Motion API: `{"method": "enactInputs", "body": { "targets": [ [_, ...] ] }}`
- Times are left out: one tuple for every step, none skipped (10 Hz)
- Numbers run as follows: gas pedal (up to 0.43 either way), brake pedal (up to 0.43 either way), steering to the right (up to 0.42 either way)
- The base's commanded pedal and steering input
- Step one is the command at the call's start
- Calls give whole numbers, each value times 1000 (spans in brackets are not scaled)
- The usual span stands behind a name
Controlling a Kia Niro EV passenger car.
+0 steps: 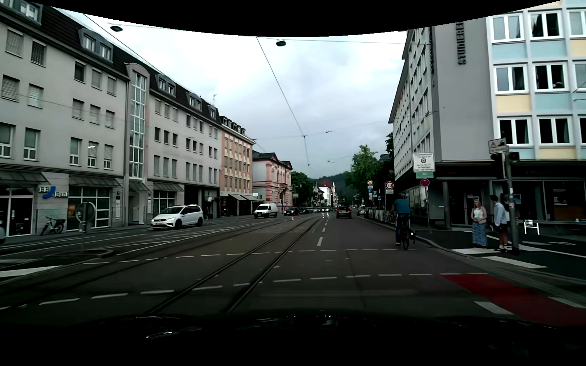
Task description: Follow the waypoints while adhering to traffic rules and regulations
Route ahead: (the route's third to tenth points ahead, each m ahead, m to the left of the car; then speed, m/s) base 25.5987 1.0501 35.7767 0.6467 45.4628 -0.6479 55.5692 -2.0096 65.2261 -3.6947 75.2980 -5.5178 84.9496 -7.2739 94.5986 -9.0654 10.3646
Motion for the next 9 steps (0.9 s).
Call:
{"method": "enactInputs", "body": {
  "targets": [
    [138,0,3],
    [138,0,6],
    [130,0,8],
    [130,0,10],
    [130,0,13],
    [130,0,14],
    [130,0,15],
    [130,0,15],
    [130,0,14]
  ]
}}
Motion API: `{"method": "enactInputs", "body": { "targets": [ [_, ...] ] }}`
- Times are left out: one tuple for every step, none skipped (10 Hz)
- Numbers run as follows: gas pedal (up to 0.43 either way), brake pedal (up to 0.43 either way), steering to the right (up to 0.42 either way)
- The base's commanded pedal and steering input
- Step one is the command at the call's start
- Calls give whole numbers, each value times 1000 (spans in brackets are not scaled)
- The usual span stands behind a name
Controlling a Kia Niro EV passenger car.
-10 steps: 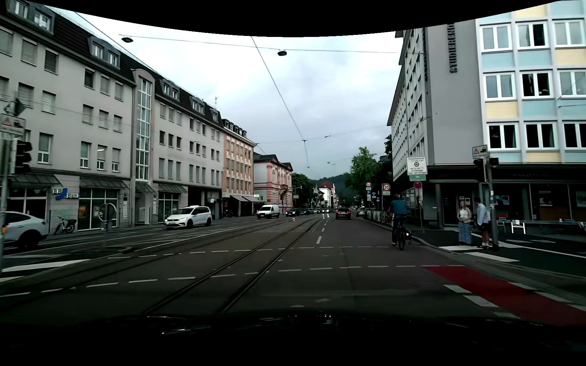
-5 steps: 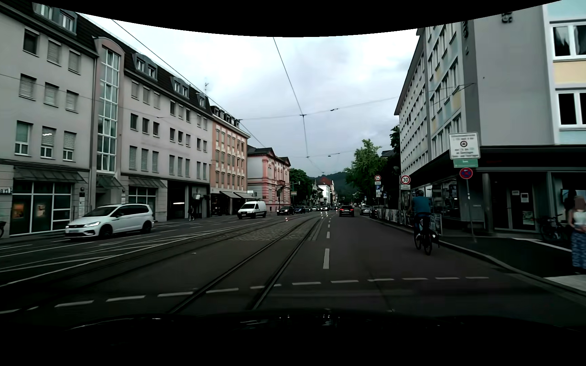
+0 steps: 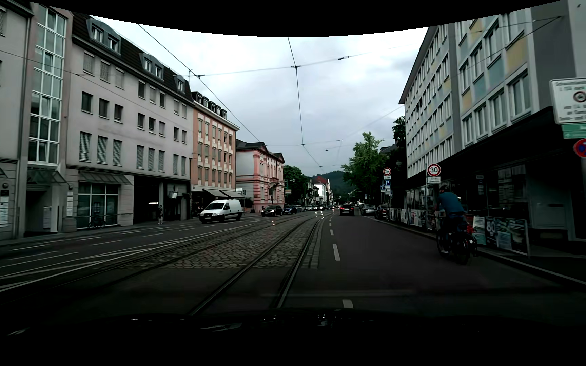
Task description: Follow the waypoints while adhering to traffic rules and regulations
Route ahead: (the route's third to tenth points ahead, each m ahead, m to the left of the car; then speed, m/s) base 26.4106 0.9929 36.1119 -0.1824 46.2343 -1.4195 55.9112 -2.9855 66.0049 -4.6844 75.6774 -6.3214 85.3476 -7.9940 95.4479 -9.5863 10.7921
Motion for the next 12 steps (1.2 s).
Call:
{"method": "enactInputs", "body": {
  "targets": [
    [130,0,15],
    [130,0,15],
    [130,0,15],
    [130,0,15],
    [130,0,15],
    [118,0,16],
    [118,0,20],
    [118,0,20],
    [110,0,20],
    [98,0,21],
    [98,0,20],
    [98,0,19]
  ]
}}
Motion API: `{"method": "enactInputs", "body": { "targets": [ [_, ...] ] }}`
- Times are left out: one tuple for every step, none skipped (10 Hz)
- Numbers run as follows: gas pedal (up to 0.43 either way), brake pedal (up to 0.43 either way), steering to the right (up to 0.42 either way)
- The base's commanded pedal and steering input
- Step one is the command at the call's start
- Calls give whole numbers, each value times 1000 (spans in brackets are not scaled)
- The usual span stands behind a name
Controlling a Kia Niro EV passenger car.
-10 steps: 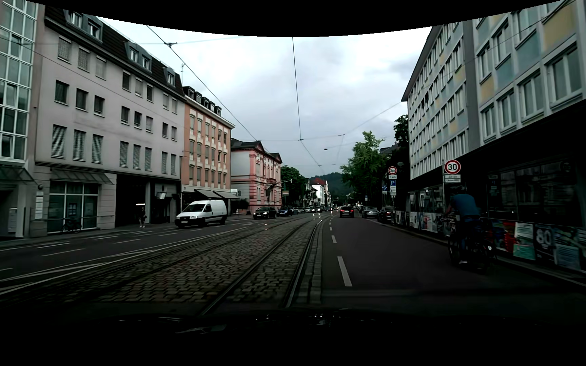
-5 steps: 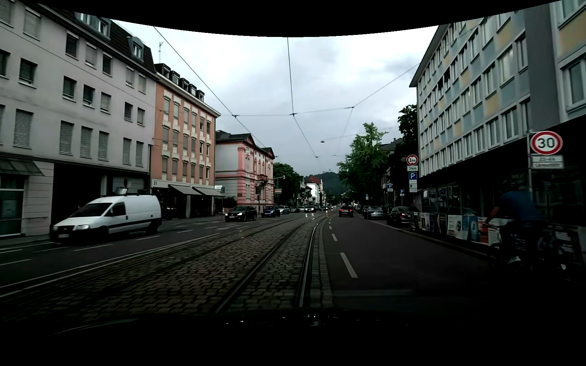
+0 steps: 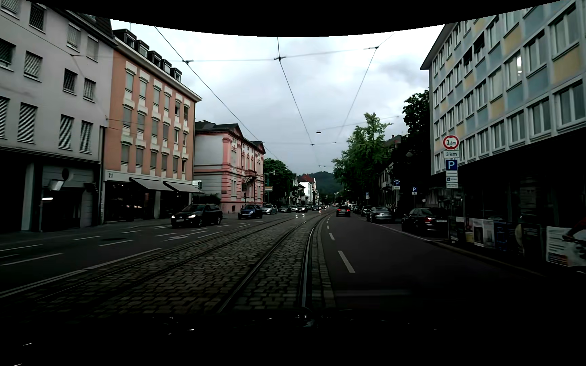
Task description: Follow the waypoints while adhering to traffic rules and regulations
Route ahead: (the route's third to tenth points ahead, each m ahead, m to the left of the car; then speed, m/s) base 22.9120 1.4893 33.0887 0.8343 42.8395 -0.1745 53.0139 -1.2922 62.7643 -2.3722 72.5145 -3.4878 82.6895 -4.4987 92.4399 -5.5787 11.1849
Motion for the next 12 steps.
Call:
{"method": "enactInputs", "body": {
  "targets": [
    [98,0,20],
    [98,0,19],
    [98,0,19],
    [87,0,20],
    [79,0,20],
    [79,0,20],
    [79,0,19],
    [79,0,17],
    [79,0,17],
    [79,0,16],
    [79,0,17],
    [79,0,18]
  ]
}}
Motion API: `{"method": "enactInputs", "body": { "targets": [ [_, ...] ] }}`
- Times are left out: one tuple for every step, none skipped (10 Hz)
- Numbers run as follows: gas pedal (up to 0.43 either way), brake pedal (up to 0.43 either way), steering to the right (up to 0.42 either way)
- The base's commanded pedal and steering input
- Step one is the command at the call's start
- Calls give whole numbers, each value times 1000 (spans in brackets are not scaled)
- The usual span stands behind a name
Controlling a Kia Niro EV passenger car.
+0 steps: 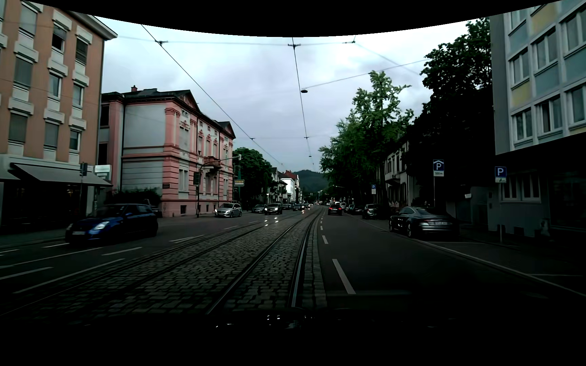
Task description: Follow the waypoints while adhering to traffic rules and regulations
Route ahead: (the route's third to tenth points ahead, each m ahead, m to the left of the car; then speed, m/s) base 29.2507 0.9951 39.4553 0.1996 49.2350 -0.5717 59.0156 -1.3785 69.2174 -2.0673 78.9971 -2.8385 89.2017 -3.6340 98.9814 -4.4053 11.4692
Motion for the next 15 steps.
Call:
{"method": "enactInputs", "body": {
  "targets": [
    [79,0,16],
    [79,0,16],
    [79,0,16],
    [79,0,15],
    [79,0,16],
    [79,0,16],
    [79,0,17],
    [79,0,18],
    [79,0,18],
    [59,0,19],
    [59,0,21],
    [59,0,22],
    [47,0,24],
    [28,0,25],
    [20,0,25]
  ]
}}
